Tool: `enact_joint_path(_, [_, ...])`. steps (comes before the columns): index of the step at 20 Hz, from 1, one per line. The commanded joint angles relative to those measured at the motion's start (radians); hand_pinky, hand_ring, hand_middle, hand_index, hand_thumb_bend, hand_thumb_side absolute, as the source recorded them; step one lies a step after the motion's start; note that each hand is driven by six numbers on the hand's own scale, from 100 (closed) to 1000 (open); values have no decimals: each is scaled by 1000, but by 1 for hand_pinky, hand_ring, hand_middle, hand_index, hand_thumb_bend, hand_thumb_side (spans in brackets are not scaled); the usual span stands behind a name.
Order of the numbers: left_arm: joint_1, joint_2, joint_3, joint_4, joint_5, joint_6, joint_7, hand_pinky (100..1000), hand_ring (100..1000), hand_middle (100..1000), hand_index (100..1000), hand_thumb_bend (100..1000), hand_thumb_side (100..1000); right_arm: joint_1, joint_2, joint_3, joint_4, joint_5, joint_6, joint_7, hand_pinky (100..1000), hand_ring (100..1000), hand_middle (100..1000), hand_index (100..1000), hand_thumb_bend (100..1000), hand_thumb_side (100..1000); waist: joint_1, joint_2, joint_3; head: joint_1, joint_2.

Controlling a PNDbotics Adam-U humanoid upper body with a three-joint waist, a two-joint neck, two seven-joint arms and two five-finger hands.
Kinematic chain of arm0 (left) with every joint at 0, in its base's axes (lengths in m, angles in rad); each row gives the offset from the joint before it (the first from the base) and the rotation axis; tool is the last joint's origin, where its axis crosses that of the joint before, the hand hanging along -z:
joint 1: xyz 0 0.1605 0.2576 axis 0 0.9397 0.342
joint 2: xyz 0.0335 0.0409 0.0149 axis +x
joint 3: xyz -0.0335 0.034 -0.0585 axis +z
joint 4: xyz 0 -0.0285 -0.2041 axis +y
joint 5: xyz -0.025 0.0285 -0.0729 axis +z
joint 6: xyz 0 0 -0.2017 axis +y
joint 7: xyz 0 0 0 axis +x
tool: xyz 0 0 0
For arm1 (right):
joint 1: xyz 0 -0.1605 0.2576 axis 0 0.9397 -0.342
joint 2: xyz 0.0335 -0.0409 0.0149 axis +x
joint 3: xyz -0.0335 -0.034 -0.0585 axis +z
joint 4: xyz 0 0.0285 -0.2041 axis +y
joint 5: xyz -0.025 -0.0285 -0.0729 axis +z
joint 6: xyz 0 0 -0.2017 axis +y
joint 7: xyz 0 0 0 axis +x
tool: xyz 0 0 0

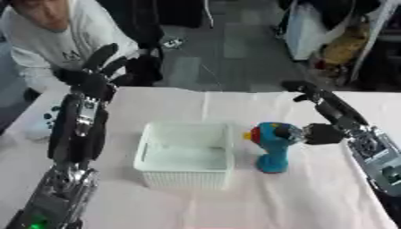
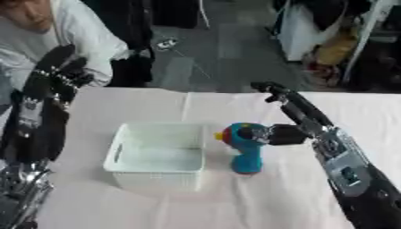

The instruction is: Pick up objects on the table and place them in the box.

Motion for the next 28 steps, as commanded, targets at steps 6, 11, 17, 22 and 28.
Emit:
enact_joint_path(6, [-14,20,3,-17,2,1,0,854,929,954,962,319,827,-64,-38,17,17,89,-35,84,871,941,915,971,762,588,-2,-14,4,2,-14])
enact_joint_path(11, [-15,19,3,-17,3,1,0,854,929,954,962,319,827,-93,-50,33,34,138,-59,124,886,942,912,960,745,614,-4,-13,7,3,-14])
enact_joint_path(17, [-16,18,2,-17,4,1,-1,854,929,954,962,319,828,-112,-56,37,54,169,-78,149,893,946,910,957,732,631,-5,-13,10,4,-14])
enact_joint_path(22, [-16,17,2,-18,4,1,-1,854,929,954,962,318,828,-127,-58,37,82,194,-91,162,911,958,912,957,726,634,-5,-13,12,5,-16])
enact_joint_path(28, [-17,16,1,-18,5,1,-2,854,929,954,962,319,827,-156,-60,39,127,219,-100,210,929,967,914,953,725,636,-6,-13,14,4,-16])
